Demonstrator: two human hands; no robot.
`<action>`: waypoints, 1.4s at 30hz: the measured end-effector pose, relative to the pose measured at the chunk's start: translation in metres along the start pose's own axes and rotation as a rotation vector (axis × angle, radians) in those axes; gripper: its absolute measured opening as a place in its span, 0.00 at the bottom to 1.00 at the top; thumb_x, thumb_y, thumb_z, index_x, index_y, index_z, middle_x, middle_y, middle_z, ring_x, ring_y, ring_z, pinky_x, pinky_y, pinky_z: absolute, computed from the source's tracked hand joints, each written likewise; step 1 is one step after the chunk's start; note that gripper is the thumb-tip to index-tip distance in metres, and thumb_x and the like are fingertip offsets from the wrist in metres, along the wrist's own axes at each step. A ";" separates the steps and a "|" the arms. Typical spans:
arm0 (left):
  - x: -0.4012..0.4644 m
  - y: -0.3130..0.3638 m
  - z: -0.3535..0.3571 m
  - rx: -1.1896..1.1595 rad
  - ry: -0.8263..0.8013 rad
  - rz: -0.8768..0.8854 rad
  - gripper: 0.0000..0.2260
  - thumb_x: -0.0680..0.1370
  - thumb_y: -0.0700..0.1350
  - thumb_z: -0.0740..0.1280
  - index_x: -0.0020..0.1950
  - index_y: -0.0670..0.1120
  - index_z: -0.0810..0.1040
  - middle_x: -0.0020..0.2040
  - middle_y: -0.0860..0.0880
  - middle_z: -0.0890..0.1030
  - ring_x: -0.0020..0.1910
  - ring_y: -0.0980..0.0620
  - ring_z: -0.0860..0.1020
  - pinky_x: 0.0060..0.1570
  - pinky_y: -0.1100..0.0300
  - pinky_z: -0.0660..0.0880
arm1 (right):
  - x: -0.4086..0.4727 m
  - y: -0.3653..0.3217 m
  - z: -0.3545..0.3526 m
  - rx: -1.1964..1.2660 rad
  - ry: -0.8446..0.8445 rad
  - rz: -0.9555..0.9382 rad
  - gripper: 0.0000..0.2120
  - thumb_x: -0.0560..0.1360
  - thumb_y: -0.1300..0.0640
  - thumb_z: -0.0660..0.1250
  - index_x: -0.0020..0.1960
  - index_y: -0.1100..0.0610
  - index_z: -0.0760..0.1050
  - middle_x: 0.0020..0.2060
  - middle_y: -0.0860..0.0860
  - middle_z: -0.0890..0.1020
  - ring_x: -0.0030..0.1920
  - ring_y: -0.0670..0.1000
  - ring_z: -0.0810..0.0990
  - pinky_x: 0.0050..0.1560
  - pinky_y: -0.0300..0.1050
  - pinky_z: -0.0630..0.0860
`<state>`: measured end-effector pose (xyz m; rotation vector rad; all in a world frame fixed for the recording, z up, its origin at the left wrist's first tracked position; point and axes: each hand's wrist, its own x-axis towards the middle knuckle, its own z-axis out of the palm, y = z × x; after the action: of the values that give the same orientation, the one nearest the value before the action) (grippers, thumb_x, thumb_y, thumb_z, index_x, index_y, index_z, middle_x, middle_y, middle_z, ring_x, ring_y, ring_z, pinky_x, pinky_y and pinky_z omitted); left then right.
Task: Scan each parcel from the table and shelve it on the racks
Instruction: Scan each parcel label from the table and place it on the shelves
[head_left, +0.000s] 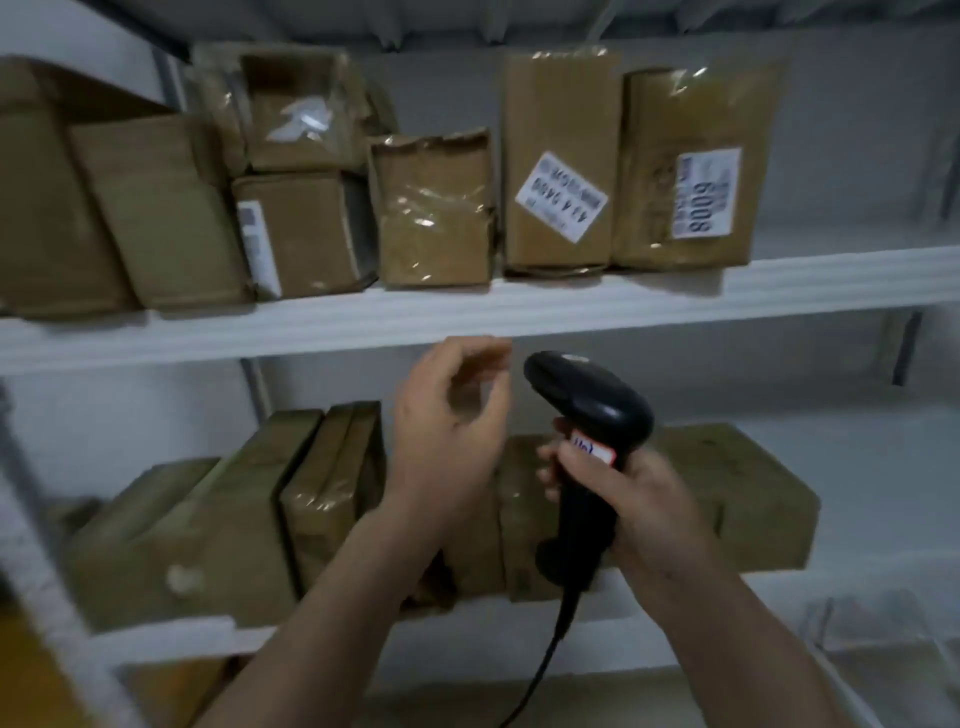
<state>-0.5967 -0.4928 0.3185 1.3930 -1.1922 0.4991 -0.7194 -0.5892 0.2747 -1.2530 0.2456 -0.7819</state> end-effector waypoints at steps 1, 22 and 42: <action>-0.015 -0.012 -0.013 0.022 -0.007 -0.071 0.08 0.76 0.38 0.69 0.53 0.47 0.80 0.47 0.54 0.82 0.48 0.59 0.80 0.50 0.65 0.77 | 0.000 0.013 0.006 -0.003 -0.032 0.040 0.23 0.58 0.51 0.75 0.51 0.55 0.81 0.43 0.54 0.86 0.44 0.53 0.85 0.51 0.51 0.78; -0.162 -0.155 -0.325 0.033 0.202 -0.966 0.04 0.77 0.40 0.70 0.49 0.47 0.82 0.43 0.47 0.84 0.39 0.57 0.82 0.43 0.64 0.79 | -0.043 0.184 0.283 -0.134 -0.438 0.403 0.18 0.62 0.50 0.73 0.50 0.55 0.81 0.40 0.56 0.82 0.41 0.50 0.82 0.51 0.51 0.78; -0.243 -0.256 -0.551 0.223 -0.049 -1.209 0.09 0.79 0.47 0.67 0.59 0.48 0.79 0.49 0.49 0.81 0.51 0.51 0.80 0.55 0.52 0.77 | -0.071 0.311 0.493 -0.170 -0.362 0.615 0.09 0.72 0.65 0.71 0.52 0.62 0.79 0.38 0.57 0.81 0.37 0.51 0.81 0.43 0.44 0.77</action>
<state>-0.2847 0.0464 0.1179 2.0174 -0.1668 -0.2777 -0.3678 -0.1405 0.1345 -1.3520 0.3815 -0.0033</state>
